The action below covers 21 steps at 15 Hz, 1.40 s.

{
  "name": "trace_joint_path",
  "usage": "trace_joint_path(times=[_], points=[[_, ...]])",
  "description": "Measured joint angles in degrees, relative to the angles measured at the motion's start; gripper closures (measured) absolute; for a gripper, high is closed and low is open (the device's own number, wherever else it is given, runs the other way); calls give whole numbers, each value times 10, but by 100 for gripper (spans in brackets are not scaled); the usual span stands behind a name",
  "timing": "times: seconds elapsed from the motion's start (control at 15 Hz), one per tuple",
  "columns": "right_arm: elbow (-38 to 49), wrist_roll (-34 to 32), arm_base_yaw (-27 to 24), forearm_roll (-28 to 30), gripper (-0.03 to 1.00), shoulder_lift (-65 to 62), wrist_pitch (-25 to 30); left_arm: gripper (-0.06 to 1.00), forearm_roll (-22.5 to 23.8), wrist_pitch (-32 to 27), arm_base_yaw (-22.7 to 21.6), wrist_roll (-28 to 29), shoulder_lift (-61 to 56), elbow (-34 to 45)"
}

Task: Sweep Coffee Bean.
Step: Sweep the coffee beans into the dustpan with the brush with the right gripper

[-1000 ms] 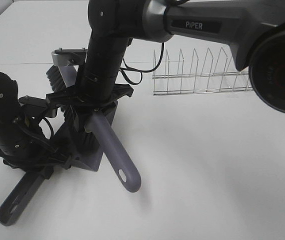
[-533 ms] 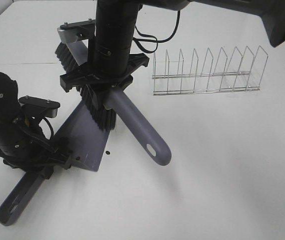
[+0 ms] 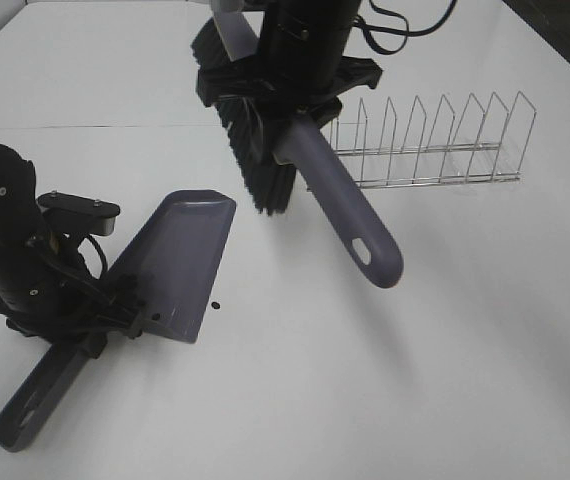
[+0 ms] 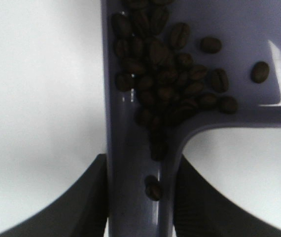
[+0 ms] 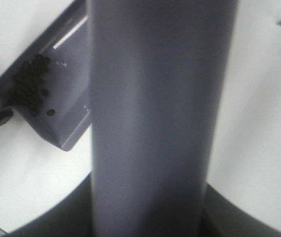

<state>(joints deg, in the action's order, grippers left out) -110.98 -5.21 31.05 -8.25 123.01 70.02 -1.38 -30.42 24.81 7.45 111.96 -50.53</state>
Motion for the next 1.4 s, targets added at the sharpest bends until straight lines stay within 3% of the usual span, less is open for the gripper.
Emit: trace_joint_path(times=[0.27, 0.47, 0.67, 0.93, 1.4], points=[[127, -21, -15, 46, 68, -22, -2, 63, 0, 0, 0, 0, 0, 0], [210, -42, -15, 72, 68, -21, -64, 63, 0, 0, 0, 0, 0, 0], [229, -45, -15, 36, 68, 15, -129, 63, 0, 1, 0, 0, 0, 0], [227, 1, -12, -88, 68, 48, -186, 63, 1, 1, 0, 0, 0, 0], [213, 170, 21, -347, 68, 81, -220, 63, 1, 3, 0, 0, 0, 0]])
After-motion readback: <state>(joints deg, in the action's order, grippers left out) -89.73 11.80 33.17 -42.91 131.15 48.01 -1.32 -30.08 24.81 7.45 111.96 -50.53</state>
